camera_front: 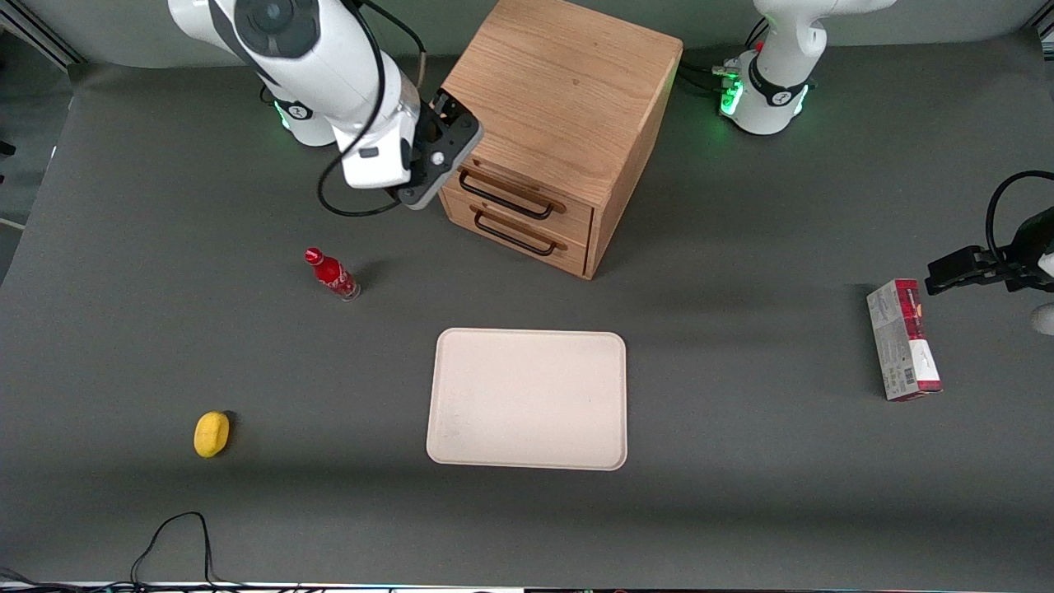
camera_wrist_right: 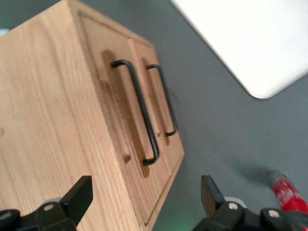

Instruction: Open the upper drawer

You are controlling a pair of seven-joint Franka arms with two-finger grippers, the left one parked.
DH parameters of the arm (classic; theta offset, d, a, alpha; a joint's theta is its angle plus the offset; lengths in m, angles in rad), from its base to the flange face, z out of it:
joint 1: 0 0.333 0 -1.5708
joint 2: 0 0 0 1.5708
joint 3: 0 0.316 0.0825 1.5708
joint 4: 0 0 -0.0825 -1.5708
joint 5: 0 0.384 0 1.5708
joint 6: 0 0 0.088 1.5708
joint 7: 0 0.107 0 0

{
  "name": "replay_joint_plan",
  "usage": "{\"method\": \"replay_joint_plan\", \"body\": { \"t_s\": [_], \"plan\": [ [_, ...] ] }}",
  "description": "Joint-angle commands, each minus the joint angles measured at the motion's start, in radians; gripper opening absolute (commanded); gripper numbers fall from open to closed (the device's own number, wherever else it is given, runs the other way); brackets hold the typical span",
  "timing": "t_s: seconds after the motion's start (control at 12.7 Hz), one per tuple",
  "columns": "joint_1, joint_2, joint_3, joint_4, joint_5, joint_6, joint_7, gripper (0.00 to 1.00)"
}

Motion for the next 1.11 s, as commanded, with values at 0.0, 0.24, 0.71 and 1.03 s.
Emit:
{"method": "replay_joint_plan", "body": {
  "t_s": [0.0, 0.24, 0.71, 1.03],
  "plan": [
    [-0.008, 0.083, 0.027, 0.005, 0.021, 0.020, -0.095, 1.00],
    [-0.006, 0.097, 0.037, -0.102, 0.018, 0.152, -0.137, 1.00],
    [0.001, 0.169, 0.054, -0.142, -0.057, 0.252, -0.134, 1.00],
    [0.006, 0.197, 0.056, -0.161, -0.100, 0.315, -0.131, 1.00]
  ]
}}
